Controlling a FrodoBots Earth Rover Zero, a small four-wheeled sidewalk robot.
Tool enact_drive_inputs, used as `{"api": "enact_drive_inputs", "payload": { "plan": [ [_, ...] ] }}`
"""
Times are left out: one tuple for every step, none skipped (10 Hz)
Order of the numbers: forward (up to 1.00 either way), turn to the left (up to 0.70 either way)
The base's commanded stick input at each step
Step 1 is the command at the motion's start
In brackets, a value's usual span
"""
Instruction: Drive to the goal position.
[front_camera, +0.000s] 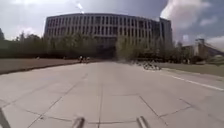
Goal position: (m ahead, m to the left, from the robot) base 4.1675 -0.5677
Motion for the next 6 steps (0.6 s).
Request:
{"api": "enact_drive_inputs", "payload": {
  "plan": [
    [0.70,0.05],
    [0.70,0.05],
    [0.70,0.05],
    [0.70,0.05],
    [0.70,0.05],
    [0.70,0.05]
  ]
}}
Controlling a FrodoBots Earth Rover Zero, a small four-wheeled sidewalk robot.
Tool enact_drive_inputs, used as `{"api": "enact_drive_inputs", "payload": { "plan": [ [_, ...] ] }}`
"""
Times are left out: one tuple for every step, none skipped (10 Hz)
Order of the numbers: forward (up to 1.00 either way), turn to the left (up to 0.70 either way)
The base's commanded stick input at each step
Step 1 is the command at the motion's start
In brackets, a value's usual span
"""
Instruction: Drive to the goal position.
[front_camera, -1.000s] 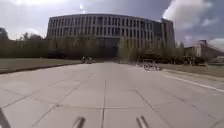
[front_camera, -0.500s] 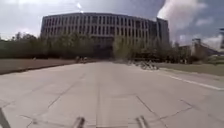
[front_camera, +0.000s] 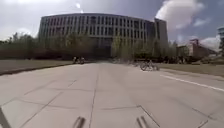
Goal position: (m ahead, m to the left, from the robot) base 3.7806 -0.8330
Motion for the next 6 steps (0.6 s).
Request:
{"api": "enact_drive_inputs", "payload": {
  "plan": [
    [0.70,0.05],
    [0.70,0.05],
    [0.70,0.05],
    [0.70,0.05],
    [0.70,0.05],
    [0.70,0.05]
  ]
}}
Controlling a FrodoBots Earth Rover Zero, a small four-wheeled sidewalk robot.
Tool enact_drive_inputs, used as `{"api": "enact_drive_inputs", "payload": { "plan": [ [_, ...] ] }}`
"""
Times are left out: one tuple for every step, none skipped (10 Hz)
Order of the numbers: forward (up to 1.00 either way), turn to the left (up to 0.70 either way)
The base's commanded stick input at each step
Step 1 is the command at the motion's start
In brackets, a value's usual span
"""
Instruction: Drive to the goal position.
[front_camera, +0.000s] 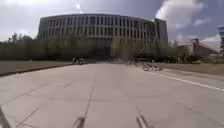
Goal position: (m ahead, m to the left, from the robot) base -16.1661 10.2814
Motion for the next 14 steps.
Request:
{"api": "enact_drive_inputs", "payload": {
  "plan": [
    [0.70,0.05],
    [0.70,0.05],
    [0.70,0.05],
    [0.70,0.05],
    [0.70,0.05],
    [0.70,0.05],
    [0.70,0.05],
    [0.70,0.05],
    [0.70,0.05],
    [0.70,0.05],
    [0.70,0.05],
    [0.70,0.05],
    [0.70,0.05],
    [0.70,0.05]
  ]
}}
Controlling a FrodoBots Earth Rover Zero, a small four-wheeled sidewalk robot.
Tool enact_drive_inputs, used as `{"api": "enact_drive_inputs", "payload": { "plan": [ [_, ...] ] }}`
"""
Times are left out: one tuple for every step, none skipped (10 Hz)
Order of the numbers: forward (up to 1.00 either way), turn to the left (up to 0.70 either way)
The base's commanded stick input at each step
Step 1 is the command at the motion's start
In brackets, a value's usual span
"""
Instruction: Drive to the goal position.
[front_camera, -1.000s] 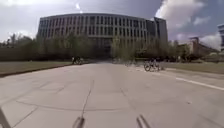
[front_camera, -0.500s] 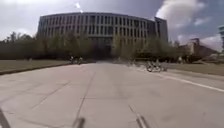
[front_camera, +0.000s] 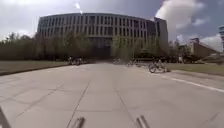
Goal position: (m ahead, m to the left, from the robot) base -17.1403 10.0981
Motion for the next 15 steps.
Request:
{"api": "enact_drive_inputs", "payload": {
  "plan": [
    [0.70,0.05],
    [0.70,0.05],
    [0.70,0.05],
    [0.70,0.05],
    [0.70,0.06],
    [0.70,0.09],
    [0.70,0.13],
    [0.70,0.15],
    [0.70,0.15],
    [0.70,0.15],
    [0.70,0.16],
    [0.70,0.17],
    [0.70,0.17],
    [0.70,0.17],
    [0.70,0.18]
  ]
}}
